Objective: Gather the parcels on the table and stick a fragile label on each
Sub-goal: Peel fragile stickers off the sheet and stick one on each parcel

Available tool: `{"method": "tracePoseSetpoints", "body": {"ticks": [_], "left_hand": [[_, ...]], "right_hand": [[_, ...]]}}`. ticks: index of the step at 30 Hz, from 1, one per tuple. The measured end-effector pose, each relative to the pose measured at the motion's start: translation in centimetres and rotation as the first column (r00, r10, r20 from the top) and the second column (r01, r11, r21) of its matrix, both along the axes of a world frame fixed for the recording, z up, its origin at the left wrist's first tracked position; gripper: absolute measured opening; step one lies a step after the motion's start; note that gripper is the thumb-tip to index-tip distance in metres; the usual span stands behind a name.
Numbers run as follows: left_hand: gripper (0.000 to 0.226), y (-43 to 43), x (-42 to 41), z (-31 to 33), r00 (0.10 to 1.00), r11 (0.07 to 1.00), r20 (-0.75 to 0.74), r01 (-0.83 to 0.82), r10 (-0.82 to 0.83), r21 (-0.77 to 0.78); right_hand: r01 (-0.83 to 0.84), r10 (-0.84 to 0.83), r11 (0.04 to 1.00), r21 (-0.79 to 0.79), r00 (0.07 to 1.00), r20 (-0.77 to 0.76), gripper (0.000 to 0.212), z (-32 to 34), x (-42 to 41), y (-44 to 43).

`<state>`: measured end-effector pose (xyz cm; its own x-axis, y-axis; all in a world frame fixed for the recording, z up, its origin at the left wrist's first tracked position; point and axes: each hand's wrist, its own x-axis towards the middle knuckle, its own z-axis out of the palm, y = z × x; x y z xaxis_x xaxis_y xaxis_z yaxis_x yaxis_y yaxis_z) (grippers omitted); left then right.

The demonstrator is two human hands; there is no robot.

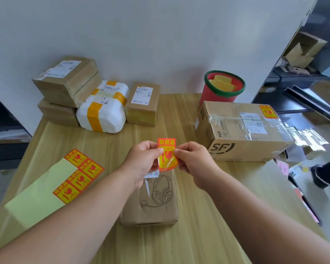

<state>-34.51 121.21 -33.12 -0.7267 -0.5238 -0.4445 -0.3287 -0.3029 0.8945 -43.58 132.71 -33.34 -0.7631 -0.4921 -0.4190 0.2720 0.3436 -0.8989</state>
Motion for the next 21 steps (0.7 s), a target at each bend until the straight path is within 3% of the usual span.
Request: {"method": "tracePoseSetpoints", "body": {"ticks": [10, 13, 18, 21], "left_hand": [[0.011, 0.2, -1.1, -3.5, 0.992, 1.000, 0.123, -0.011, 0.011, 0.003], [0.033, 0.1, -0.9, -4.8, 0.986, 0.983, 0.164, 0.037, -0.007, -0.178], [0.040, -0.9, 0.2, -6.7, 0.952, 0.795, 0.302, 0.218, -0.046, -0.567], [0.037, -1.0, 0.8, -7.0, 0.925, 0.647, 0.371, 0.332, -0.080, -0.687]], "right_hand": [[-0.033, 0.024, 0.997, 0.076, 0.993, 0.115, 0.012, -3.6, -1.4, 0.2], [-0.016, -0.002, 0.993, 0.119, 0.989, 0.148, 0.013, -4.9, -1.5, 0.1], [-0.011, -0.016, 0.979, 0.203, 0.991, 0.133, 0.014, -6.2, -1.6, -0.2], [-0.018, -0.006, 0.975, 0.223, 0.994, 0.110, 0.015, -6.9, -1.6, -0.5]]}}
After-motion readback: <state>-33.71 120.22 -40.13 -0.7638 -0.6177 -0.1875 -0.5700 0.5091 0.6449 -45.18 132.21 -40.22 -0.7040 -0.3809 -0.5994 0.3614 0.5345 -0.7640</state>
